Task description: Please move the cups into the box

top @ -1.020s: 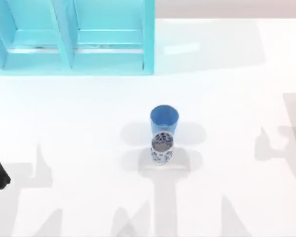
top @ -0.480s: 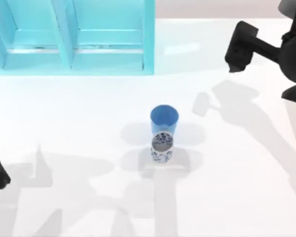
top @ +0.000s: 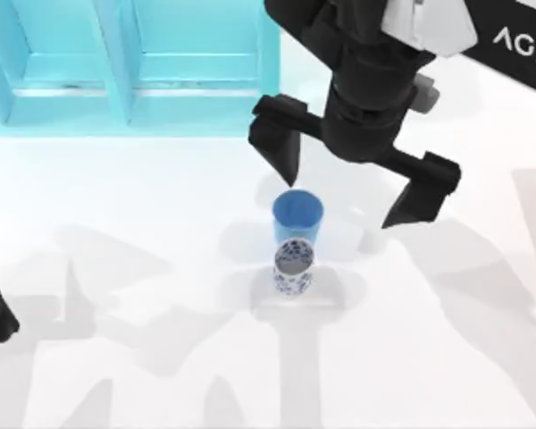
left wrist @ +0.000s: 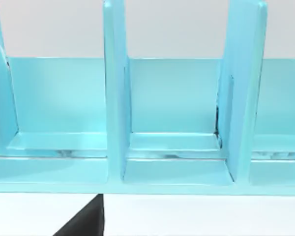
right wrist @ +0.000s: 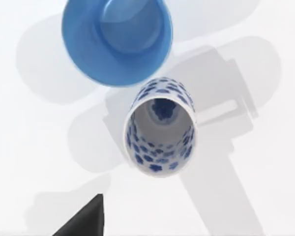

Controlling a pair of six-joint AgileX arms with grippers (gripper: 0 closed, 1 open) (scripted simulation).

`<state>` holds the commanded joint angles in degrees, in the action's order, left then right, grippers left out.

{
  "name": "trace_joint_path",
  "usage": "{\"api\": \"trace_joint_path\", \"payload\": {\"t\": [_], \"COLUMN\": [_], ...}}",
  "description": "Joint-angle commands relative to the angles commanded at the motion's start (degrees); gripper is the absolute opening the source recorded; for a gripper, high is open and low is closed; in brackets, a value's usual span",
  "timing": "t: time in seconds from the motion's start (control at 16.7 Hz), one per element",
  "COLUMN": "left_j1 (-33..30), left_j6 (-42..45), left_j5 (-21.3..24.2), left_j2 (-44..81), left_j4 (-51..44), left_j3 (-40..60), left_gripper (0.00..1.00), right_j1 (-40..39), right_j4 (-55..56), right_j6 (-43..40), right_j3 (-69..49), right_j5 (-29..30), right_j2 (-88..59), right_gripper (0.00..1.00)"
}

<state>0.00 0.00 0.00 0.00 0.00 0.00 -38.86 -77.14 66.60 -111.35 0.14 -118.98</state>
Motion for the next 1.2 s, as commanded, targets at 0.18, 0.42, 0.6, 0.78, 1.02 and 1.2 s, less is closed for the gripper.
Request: {"api": "trace_joint_path", "payload": {"t": [0.18,0.42,0.6,0.78,1.02,1.2], "left_j1": [0.0,0.0,0.0,0.0,0.0,0.0], "left_j6": [0.0,0.0,0.0,0.0,0.0,0.0], "left_j5": [0.0,0.0,0.0,0.0,0.0,0.0], "left_j2": [0.0,0.0,0.0,0.0,0.0,0.0], "left_j4": [0.0,0.0,0.0,0.0,0.0,0.0], "left_j3": [0.0,0.0,0.0,0.0,0.0,0.0], "left_gripper": [1.00,1.00,1.00,1.00,1.00,1.00], "right_j1": [-2.1,-2.5,-2.3,-2.4,-2.5,-2.7], "right_j4": [-4.1,-5.0,-4.7,-0.7,10.2,15.7], "right_j6": [3.6,4.3,4.2,4.2,4.3,4.5], "right_j3": [-6.0,-7.3,-7.0,-3.1,6.0,11.2], "right_j5": [0.0,0.0,0.0,0.0,0.0,0.0], "right_j2": [-6.3,-7.6,-7.5,-7.9,-8.9,-9.7], "right_gripper": [1.00,1.00,1.00,1.00,1.00,1.00]}}
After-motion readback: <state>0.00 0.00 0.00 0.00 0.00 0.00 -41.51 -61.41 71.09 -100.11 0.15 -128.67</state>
